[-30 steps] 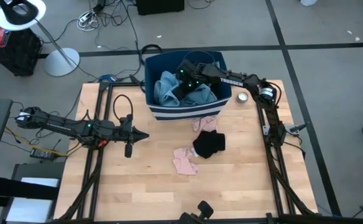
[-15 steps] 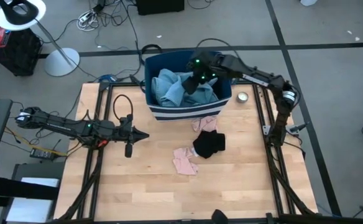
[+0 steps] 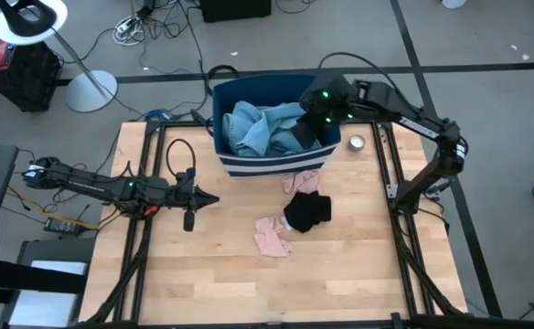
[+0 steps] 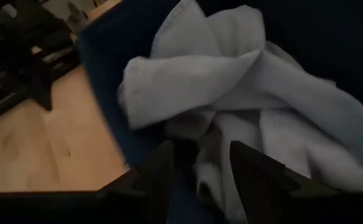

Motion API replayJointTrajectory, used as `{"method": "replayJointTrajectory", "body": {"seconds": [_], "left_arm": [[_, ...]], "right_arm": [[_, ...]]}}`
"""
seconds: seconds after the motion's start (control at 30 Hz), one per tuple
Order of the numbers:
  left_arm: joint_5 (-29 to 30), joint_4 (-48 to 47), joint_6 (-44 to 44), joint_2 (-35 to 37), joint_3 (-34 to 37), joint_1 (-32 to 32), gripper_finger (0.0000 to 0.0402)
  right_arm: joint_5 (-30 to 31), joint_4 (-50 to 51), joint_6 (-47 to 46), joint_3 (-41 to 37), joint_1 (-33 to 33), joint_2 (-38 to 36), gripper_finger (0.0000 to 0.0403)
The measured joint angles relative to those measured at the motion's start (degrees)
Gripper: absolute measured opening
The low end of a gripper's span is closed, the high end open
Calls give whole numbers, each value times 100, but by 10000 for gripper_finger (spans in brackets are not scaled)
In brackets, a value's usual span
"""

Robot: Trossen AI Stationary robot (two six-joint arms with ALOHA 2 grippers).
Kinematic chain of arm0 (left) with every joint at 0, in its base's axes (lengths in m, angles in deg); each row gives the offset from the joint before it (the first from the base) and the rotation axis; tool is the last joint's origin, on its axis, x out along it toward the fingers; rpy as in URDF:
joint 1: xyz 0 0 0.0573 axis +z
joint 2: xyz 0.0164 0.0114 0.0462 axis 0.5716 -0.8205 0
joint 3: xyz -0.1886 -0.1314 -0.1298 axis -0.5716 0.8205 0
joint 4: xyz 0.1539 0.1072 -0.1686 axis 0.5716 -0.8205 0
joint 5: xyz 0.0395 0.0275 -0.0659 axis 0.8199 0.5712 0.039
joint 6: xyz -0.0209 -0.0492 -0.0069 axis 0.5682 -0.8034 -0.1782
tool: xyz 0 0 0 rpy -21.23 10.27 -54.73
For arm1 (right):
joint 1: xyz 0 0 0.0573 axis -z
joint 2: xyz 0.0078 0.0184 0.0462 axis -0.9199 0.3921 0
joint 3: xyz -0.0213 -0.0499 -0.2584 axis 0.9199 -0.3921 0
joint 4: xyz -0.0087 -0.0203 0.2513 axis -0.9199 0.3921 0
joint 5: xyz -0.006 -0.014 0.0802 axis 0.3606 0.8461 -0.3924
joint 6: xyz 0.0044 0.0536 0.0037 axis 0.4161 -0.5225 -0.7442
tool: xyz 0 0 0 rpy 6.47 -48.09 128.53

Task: Sort clothes
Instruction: Put the black underwear into the blue organizer bin

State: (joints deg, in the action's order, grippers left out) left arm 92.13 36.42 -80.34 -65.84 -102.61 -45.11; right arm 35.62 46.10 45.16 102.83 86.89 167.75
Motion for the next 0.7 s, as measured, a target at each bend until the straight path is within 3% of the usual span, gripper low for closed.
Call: {"method": "replayJointTrajectory", "body": {"seconds": [0.4,0.57,0.7], "left_arm": [[-2,4,-36,0,0,-2,6],[-2,4,-36,0,0,-2,6],[-1,4,-36,0,0,-2,6]], "right_arm": [[1308,1252,-1265,-44,-1912,-355,158],[1985,1262,-1956,-654,-2758,-359,158],[2066,946,-2520,-1494,-3160,-358,158]]}}
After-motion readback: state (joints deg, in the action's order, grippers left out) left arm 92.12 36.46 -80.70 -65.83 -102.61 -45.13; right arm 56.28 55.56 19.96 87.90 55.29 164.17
